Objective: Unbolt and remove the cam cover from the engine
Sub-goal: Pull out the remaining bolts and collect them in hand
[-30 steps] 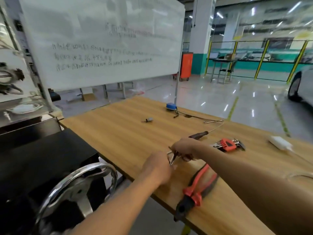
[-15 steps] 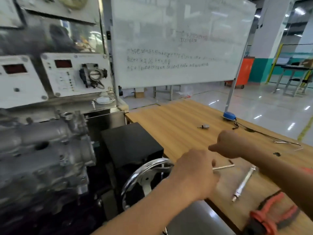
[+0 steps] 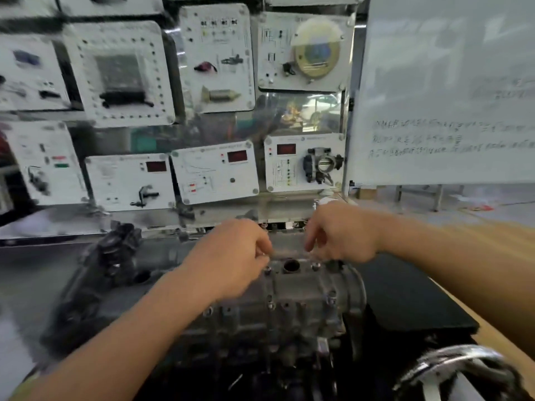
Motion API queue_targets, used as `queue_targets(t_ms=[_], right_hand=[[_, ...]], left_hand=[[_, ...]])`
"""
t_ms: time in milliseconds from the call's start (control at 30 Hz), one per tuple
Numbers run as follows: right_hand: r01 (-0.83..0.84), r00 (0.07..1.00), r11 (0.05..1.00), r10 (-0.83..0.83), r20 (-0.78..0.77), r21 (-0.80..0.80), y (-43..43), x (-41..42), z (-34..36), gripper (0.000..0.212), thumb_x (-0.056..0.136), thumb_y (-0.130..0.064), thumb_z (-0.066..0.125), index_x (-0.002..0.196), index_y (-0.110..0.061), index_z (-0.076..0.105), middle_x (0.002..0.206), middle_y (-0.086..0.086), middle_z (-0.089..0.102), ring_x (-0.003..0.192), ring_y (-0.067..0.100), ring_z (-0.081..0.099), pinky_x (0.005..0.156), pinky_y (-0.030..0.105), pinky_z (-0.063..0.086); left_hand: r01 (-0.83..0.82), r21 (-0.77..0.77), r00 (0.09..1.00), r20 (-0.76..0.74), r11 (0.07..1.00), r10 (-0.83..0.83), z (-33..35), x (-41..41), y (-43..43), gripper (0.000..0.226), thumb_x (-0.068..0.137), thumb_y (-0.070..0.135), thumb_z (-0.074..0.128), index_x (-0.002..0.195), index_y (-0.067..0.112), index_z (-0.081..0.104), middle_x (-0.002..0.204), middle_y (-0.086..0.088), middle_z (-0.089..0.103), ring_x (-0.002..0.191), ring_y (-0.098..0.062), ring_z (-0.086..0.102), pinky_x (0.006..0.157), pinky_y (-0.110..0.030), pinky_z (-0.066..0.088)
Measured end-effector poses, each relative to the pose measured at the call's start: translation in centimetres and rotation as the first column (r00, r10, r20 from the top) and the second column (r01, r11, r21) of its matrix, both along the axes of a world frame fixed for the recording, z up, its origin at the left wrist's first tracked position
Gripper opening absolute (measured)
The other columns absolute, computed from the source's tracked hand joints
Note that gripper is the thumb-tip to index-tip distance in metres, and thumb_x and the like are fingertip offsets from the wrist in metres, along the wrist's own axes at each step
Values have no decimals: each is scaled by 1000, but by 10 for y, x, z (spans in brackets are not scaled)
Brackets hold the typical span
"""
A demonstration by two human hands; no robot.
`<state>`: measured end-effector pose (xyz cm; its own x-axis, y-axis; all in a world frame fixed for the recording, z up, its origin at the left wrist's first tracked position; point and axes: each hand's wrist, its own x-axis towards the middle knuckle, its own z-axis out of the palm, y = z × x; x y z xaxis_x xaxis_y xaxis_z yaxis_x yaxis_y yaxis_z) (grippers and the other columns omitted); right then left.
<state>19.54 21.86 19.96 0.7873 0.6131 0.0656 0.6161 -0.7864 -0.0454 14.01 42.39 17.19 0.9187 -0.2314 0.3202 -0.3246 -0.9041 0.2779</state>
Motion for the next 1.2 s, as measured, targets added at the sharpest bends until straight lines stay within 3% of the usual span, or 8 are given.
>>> queue_targets(t_ms=[100,233,333,533,700,1000,1200], right_hand=[[-9,999,996,5,-40,-84,-1,8,-4,21,86,-19,69,105,-23,77,89,-9,74,75,4,58,77,21,48],[-27,999,987,20,-44,-158,-1,9,-14,12,84,-21,65,90,-20,75,65,-6,66,61,4,58,67,29,54],[-38,999,982,35,-21,-183,1,10,-22,12,86,-24,65,91,-18,74,75,-3,68,76,15,63,72,34,54],[-8,1000,974,12,17,-224,3,16,-27,14,83,-23,65,76,-12,70,64,2,63,69,22,61,64,36,55],[-22,1000,971,19,-13,-239,4,16,-22,14,86,-21,65,82,-10,72,71,4,69,72,21,64,67,38,56],[-20,999,999,21,-36,29,1,4,21,12,90,-22,70,100,-20,76,90,-13,73,82,1,67,84,27,56],[-43,997,996,49,-64,84,11,-4,11,15,91,-25,70,103,-18,75,91,-10,74,81,1,67,81,24,56]], left_hand=[[34,91,998,-60,995,-28,-2,22,8,14,92,27,70,105,30,75,90,20,70,80,7,60,79,-24,51],[97,226,984,-166,969,-60,-7,42,10,17,89,29,73,106,30,75,92,18,73,84,0,63,83,-27,54],[151,269,970,-225,951,-90,-11,50,9,19,91,28,71,109,28,74,94,16,73,79,1,61,80,-23,51],[205,257,961,-238,945,-143,-14,54,10,21,92,30,70,113,29,73,97,13,74,82,-2,63,83,-29,55],[224,320,965,-201,920,-165,-19,51,12,17,96,33,63,109,28,72,107,6,68,98,-15,61,87,-39,53],[237,429,960,-242,872,-141,-16,48,7,21,102,32,52,108,20,67,111,-1,63,102,-20,57,89,-41,49],[220,545,967,-229,809,-109,-11,47,4,21,103,40,45,95,23,55,110,-1,59,100,-24,57,85,-42,51]])
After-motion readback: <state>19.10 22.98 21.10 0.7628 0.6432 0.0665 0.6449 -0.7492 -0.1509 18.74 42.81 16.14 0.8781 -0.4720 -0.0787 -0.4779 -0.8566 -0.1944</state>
